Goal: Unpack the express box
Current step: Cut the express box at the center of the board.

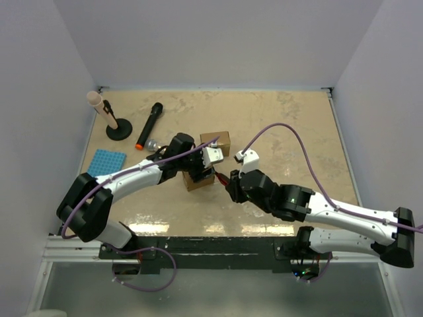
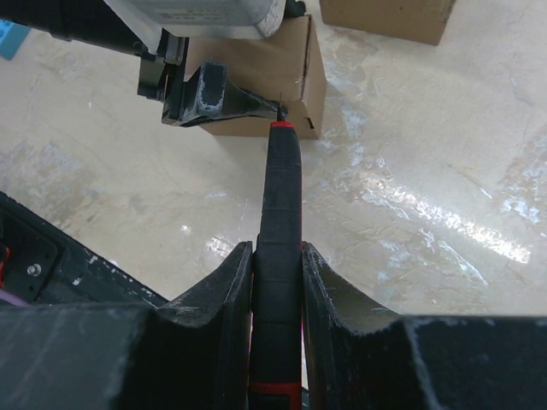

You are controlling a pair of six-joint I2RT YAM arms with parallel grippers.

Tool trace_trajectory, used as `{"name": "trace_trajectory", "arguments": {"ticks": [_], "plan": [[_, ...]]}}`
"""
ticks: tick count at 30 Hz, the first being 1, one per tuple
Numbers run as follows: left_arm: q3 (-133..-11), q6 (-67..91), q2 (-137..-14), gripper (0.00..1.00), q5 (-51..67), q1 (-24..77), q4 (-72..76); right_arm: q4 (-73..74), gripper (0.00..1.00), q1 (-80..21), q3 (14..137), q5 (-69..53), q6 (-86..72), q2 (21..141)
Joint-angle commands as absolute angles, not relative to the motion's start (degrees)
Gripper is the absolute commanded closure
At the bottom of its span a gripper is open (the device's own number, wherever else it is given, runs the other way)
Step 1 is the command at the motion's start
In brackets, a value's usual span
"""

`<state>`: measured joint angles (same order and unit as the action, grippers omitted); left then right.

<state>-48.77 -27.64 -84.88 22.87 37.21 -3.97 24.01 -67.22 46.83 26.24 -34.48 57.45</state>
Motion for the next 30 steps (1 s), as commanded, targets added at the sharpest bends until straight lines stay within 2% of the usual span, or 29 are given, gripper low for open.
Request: {"name": "trace_trajectory", "arguments": {"ticks": [1,3,4,8,15,19,23,26,27,29,30], "plan": [[-51.59,-26.72,-82.54,0.69,19.34,37.18,-5.88,26.01,1.0,-67.5,53.69,31.89,-33.67,55.02],[-51.24,-25.93,-79.74,0.58,18.2,37.18,-6.33,26.71,1.0,-67.41,55.36,32.52,-32.26,55.11],[-51.07,-25.93,-78.67,0.49,17.93,37.18,-6.5,27.07,1.0,-67.41,56.76,33.22,-31.91,55.63],[-49.14,-23.65,-72.35,0.29,16.96,37.09,-4.58,27.33,1.0,-67.5,58.97,35.23,-30.59,56.25],[-46.5,-16.8,-59.79,0.23,20.28,37.18,1.75,28.3,1.0,-66.97,64.51,39.11,-27.6,59.67],[-45.09,-15.91,-57.83,0.21,22.76,37.27,2.38,28.3,1.0,-66.8,66.71,38.85,-26.98,61.43],[-45.44,-16.44,-58.8,0.22,19.78,37.27,-2.44,28.83,1.0,-66.8,67.32,37.88,-27.07,61.96],[-43.69,-16.0,-56.09,0.2,19.68,37.18,1.47,27.25,1.0,-66.62,68.02,32.89,-23.75,60.73],[-43.51,-15.74,-53.73,0.19,21.51,37.18,2.36,28.12,1.0,-66.62,68.72,30.7,-22.43,60.82],[-44.46,-14.34,-51.6,0.04,22.15,37.0,3.25,31.18,1.0,-66.53,72.06,26.3,-19.35,62.83],[-45.34,-13.54,-49.94,0.0,23.71,37.09,2.99,34.25,1.0,-66.53,73.03,24.37,-18.03,63.45]]}}
